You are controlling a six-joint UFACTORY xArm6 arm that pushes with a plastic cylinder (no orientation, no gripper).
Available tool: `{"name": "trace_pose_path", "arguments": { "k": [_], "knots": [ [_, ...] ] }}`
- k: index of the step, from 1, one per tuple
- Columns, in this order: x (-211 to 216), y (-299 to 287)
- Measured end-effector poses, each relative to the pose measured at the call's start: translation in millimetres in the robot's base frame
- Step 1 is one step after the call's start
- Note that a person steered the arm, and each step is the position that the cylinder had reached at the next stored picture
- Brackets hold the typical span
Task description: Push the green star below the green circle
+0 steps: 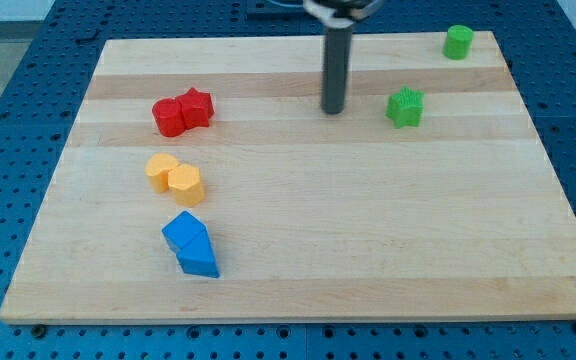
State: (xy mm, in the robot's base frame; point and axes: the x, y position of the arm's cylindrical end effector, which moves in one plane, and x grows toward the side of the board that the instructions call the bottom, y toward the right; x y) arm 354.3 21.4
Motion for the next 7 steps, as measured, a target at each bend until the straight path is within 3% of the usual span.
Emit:
{"name": "trace_pose_path", "arguments": {
  "k": [1, 2, 5, 7],
  "knots": [
    [28, -10],
    [32, 27],
    [-10, 158],
    [-16, 171]
  ]
}}
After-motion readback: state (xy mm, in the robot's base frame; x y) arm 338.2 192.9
